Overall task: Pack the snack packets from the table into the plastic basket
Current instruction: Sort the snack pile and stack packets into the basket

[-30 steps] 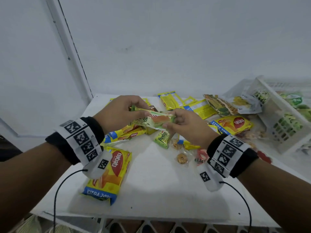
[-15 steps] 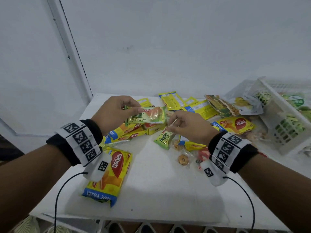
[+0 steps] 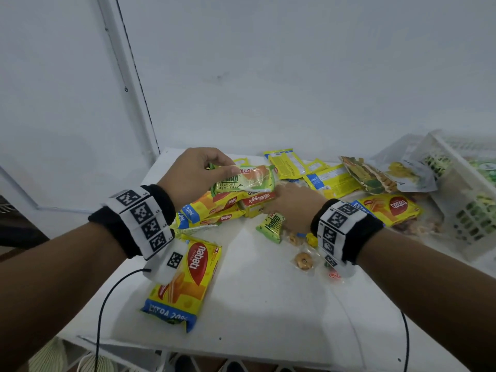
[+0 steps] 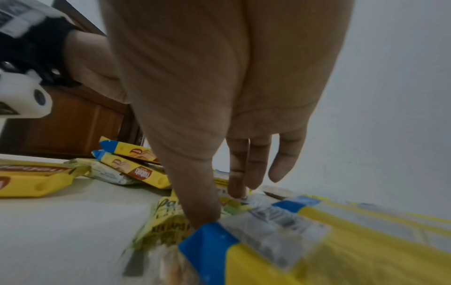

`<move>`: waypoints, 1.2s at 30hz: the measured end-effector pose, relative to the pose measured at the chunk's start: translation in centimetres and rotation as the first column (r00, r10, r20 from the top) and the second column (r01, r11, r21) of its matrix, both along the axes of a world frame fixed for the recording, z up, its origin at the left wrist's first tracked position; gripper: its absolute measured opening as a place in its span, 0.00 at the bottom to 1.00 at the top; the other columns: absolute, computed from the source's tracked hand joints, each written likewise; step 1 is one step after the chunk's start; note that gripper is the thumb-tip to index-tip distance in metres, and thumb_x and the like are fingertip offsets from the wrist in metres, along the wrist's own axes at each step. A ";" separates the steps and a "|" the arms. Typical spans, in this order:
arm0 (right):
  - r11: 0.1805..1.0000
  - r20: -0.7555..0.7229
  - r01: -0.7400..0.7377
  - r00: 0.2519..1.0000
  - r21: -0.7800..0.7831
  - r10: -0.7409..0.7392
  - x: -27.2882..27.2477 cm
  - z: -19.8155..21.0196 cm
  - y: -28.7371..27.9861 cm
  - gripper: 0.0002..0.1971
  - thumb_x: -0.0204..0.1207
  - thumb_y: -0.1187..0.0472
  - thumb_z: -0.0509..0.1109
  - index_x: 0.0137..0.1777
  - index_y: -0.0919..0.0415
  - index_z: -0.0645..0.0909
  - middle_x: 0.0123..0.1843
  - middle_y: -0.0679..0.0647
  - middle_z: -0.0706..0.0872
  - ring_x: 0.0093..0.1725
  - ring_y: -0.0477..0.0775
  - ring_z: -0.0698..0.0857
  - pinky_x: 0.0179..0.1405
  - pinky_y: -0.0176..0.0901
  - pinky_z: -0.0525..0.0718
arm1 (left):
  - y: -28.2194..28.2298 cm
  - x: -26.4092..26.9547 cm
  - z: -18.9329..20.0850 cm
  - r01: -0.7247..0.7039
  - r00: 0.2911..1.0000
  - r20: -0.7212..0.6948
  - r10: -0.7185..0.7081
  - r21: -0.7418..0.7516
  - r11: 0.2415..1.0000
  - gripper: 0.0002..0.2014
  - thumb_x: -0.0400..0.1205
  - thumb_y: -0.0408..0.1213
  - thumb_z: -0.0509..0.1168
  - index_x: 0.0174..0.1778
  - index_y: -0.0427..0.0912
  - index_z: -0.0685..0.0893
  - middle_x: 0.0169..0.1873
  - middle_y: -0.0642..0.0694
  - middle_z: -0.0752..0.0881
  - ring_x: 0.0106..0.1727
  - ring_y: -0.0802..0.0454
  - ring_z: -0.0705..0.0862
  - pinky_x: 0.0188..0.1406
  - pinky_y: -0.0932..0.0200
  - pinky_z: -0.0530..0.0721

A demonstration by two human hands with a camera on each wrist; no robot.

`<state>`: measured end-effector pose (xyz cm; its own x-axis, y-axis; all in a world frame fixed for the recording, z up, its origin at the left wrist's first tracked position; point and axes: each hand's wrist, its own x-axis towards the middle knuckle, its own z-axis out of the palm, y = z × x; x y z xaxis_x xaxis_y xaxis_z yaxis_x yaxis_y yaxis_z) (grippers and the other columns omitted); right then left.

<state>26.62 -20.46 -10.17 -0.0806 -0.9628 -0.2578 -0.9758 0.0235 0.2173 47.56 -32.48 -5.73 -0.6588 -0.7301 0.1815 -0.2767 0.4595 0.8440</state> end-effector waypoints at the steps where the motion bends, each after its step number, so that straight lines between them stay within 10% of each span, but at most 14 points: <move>1: 1.000 -0.009 -0.016 1.000 0.014 0.016 0.1 0.1 -0.1 0.32 0.74 0.61 0.75 0.74 0.32 0.76 0.71 0.54 0.73 0.73 0.63 0.74 0.66 0.59 0.81 | 0.0 -0.1 0.1 0.001 1.000 0.002 -0.001 -0.006 1.000 0.06 0.80 0.49 0.76 0.44 0.51 0.92 0.41 0.52 0.91 0.32 0.62 0.81 0.36 0.59 0.80; 8: 0.987 0.103 -0.152 0.982 -0.044 0.156 0.7 1.1 -0.5 0.24 0.73 0.41 0.78 0.67 0.44 0.80 0.62 0.49 0.79 0.63 0.54 0.76 0.56 0.49 0.76 | -0.7 0.1 0.5 -0.021 1.000 -0.014 0.020 -0.024 0.999 0.06 0.79 0.50 0.76 0.44 0.52 0.92 0.38 0.54 0.91 0.33 0.56 0.82 0.37 0.54 0.82; 14: 0.989 0.420 -0.132 0.895 -0.074 0.151 1.9 0.5 -0.3 0.22 0.71 0.46 0.83 0.53 0.50 0.74 0.43 0.47 0.83 0.42 0.52 0.80 0.37 0.49 0.76 | -1.6 0.2 0.9 -0.055 0.998 -0.019 0.055 -0.019 0.998 0.07 0.79 0.52 0.76 0.44 0.55 0.92 0.38 0.54 0.91 0.38 0.55 0.85 0.48 0.44 0.88; 27: 0.980 0.585 0.045 0.807 -0.192 0.077 -0.2 4.1 2.3 0.13 0.81 0.48 0.75 0.65 0.42 0.87 0.61 0.39 0.89 0.50 0.41 0.88 0.61 0.49 0.83 | -1.2 -1.6 2.1 -0.016 0.998 -0.066 0.014 -0.027 1.000 0.08 0.78 0.51 0.77 0.44 0.51 0.93 0.39 0.50 0.92 0.43 0.33 0.88 0.49 0.34 0.89; 32: 0.957 0.558 0.140 0.829 -0.253 0.027 -2.7 5.9 6.5 0.14 0.82 0.47 0.74 0.65 0.44 0.88 0.64 0.40 0.89 0.47 0.32 0.81 0.54 0.35 0.75 | 0.4 -5.5 3.1 0.074 0.994 -0.073 -0.079 -0.068 0.995 0.08 0.79 0.49 0.77 0.45 0.48 0.92 0.28 0.63 0.87 0.27 0.66 0.78 0.34 0.55 0.80; 36: 0.922 0.571 0.242 0.820 -0.304 -0.027 -5.5 6.2 10.9 0.15 0.79 0.48 0.77 0.65 0.46 0.89 0.63 0.38 0.88 0.46 0.21 0.80 0.51 0.20 0.70 | 2.2 -9.9 3.6 0.178 0.979 -0.090 -0.185 -0.075 0.981 0.07 0.78 0.50 0.78 0.43 0.50 0.93 0.36 0.54 0.90 0.37 0.56 0.83 0.45 0.45 0.84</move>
